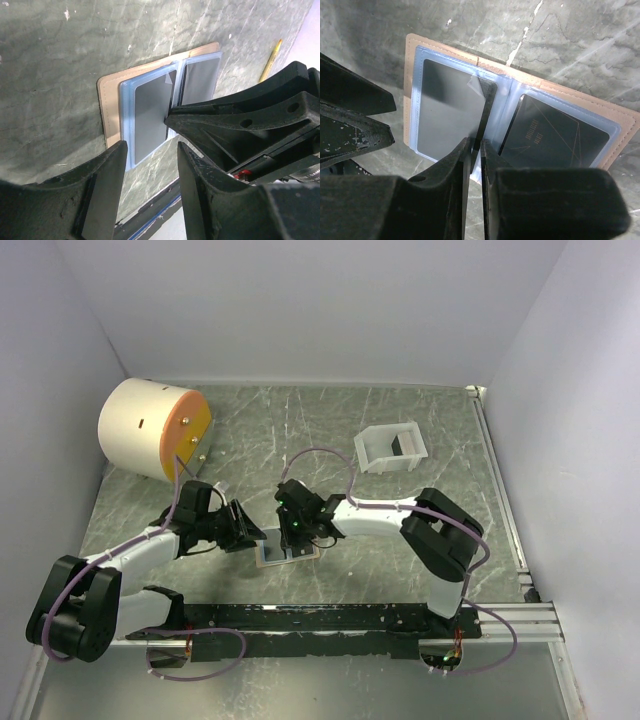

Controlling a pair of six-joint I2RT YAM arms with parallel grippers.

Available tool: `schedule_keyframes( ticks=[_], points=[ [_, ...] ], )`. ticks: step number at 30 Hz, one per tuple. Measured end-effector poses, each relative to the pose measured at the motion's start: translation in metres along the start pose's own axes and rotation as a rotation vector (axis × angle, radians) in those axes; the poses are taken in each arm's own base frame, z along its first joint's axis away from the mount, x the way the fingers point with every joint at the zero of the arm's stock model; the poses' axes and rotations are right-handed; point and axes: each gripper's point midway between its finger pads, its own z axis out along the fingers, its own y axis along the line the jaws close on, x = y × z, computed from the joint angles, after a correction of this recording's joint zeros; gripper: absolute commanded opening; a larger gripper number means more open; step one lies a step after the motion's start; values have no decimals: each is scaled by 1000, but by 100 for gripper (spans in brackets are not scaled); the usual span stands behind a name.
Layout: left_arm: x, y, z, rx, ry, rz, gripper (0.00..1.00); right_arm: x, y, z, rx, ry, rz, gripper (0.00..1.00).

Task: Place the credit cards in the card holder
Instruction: Turn over the card slot in the card holder.

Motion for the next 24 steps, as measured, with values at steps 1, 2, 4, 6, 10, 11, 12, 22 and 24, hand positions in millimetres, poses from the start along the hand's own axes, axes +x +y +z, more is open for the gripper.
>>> schedule_keyframes(
  ticks=[1, 2, 4, 6, 10, 11, 12, 22, 24],
  points=[
    [0, 0, 0, 2, -1, 1, 56, 0, -1, 0, 9, -1, -3, 12],
    [0, 0, 0, 3, -1, 2, 56, 0, -1, 1, 17, -2, -5, 12],
    [1, 0, 1, 8, -1, 2, 56, 1, -2, 1, 29, -4, -8, 11],
    [1, 0, 1, 14, 0, 1, 56, 1, -3, 1, 37, -7, -9, 10],
    [2, -2, 3, 30, 7, -2, 56, 1, -4, 1, 44, -10, -10, 9],
    [2, -2, 3, 34, 8, -4, 56, 1, -4, 1, 46, -11, -10, 9],
    [3, -2, 4, 37, 10, -6, 56, 1, -4, 1, 47, -11, -11, 9],
    [3, -3, 4, 49, 11, -8, 56, 1, -6, 1, 59, -17, -15, 5],
    [3, -3, 4, 49, 10, -8, 56, 1, -6, 1, 62, -18, -15, 5]
  ],
)
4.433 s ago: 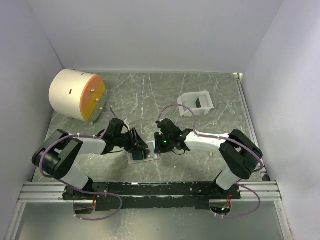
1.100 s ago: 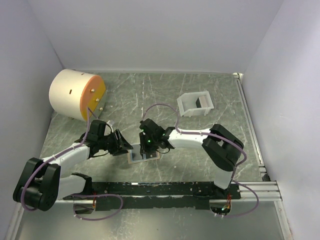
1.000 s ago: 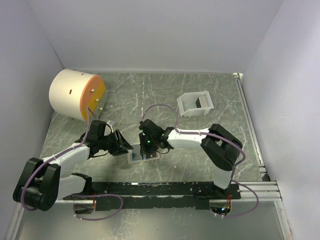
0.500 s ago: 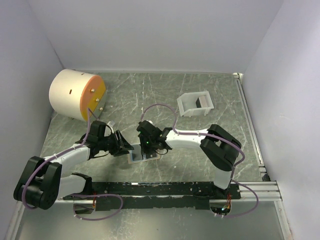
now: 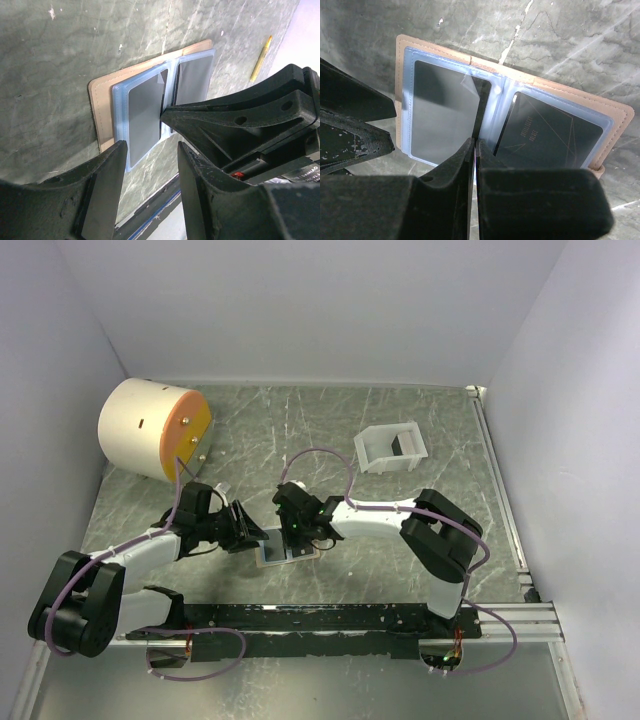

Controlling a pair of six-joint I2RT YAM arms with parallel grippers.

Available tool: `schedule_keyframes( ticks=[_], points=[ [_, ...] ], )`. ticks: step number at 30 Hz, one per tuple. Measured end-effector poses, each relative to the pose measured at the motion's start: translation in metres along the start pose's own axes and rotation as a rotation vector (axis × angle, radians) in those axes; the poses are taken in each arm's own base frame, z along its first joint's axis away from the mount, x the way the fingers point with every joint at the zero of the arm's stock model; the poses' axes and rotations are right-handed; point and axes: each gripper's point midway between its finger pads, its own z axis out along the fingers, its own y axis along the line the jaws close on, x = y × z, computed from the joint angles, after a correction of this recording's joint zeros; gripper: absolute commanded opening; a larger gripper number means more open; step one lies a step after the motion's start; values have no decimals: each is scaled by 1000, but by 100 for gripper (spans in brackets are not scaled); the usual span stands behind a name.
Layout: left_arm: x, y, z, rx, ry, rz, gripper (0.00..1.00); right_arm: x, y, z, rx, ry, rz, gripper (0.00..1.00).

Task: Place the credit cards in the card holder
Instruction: Turn over the card slot in the card holder.

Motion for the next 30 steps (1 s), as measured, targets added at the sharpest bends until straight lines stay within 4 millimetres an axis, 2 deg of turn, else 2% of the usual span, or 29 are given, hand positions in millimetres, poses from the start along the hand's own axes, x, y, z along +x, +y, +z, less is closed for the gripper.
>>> schedule_keyframes(
  ticks=[30],
  points=[
    [-3, 3, 6, -1, 2, -1, 57, 0, -1, 0, 15, -4, -4, 3]
  ],
)
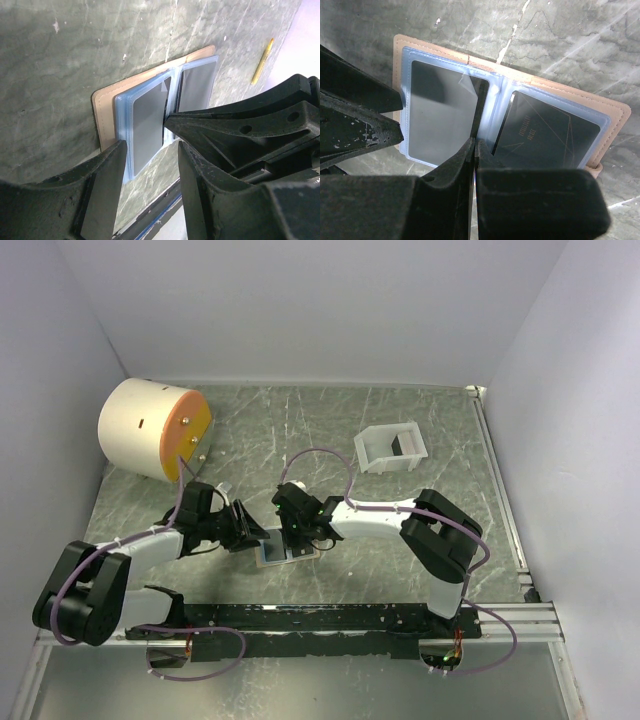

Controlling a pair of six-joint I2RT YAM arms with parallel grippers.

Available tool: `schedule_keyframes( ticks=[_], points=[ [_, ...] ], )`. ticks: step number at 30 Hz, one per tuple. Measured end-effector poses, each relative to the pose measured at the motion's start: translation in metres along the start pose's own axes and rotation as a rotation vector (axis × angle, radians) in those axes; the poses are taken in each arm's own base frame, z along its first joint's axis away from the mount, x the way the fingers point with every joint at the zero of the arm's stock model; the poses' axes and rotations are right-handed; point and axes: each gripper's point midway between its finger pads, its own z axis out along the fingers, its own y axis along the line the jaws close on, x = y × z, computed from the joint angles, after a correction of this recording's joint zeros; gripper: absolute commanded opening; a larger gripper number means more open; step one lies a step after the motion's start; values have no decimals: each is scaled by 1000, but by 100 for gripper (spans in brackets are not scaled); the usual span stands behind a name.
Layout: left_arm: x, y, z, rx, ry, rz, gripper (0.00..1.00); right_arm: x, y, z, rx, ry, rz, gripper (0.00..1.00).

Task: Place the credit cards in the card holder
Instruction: Turn over the card slot in the card holder.

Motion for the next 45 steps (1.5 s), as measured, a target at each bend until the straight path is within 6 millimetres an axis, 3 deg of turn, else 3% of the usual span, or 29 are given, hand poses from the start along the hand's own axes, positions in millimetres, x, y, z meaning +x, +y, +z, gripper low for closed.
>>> schedule_keyframes(
  ticks=[27, 45],
  points=[
    [0, -14, 3, 92, 7, -13, 57, 1, 1, 0, -4, 2, -2, 3],
    [2, -23, 0, 131, 21, -18, 57, -4, 0, -7, -4, -34, -3, 15]
  ],
)
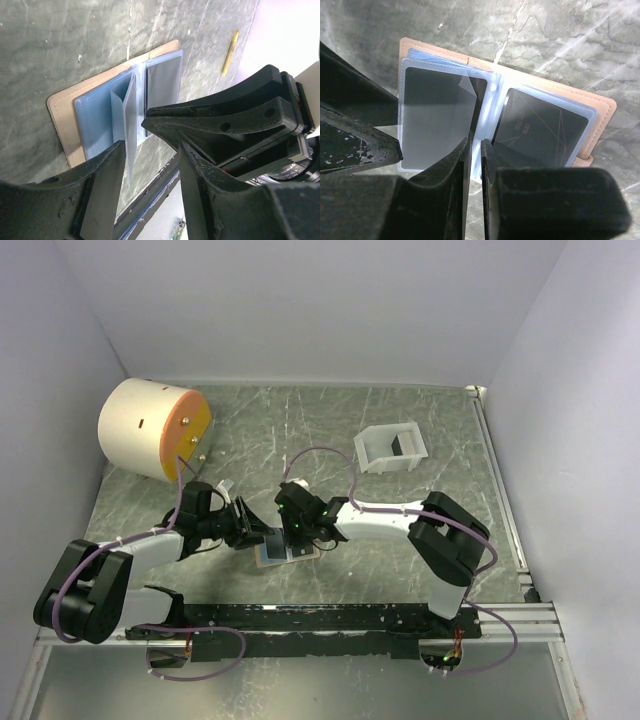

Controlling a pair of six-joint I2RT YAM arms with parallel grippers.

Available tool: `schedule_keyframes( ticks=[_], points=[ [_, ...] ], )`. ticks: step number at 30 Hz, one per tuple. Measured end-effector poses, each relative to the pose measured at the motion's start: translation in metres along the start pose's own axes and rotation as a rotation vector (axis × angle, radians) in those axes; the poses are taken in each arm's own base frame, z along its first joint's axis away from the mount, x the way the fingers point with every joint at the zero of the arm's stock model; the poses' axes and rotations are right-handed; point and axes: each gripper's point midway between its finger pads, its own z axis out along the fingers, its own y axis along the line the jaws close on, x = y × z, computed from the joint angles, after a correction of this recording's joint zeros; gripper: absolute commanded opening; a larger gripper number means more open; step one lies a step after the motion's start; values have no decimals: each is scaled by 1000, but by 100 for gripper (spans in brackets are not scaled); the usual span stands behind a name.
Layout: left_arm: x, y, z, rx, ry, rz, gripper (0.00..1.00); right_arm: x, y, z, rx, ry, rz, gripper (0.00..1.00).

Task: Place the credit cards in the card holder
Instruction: Turn over the card slot in the card holder.

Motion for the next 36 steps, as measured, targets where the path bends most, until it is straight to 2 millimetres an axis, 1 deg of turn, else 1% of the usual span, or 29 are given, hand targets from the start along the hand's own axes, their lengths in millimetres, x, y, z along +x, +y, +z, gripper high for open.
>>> schedule_keyframes(
  ticks=[5, 11, 16, 21, 30, 36],
  points=[
    [0, -1, 0, 2, 1, 0, 58, -5, 0, -6, 1, -26, 2, 19],
    [0, -3, 0, 8, 4, 2, 57, -14, 0, -16, 3, -70, 4, 21],
    [-1, -10, 1, 19, 6, 16, 58, -11, -14, -23, 47, -92, 5, 22],
    [-2, -18, 3, 30, 12, 33, 58, -18, -23, -34, 71, -135, 17, 22],
    [2, -28, 8, 36, 29, 57, 58, -28, -48, -51, 109, -191, 62, 23],
    [4, -29, 16, 21, 50, 54, 58, -34, -61, -59, 122, -220, 84, 23]
  ],
)
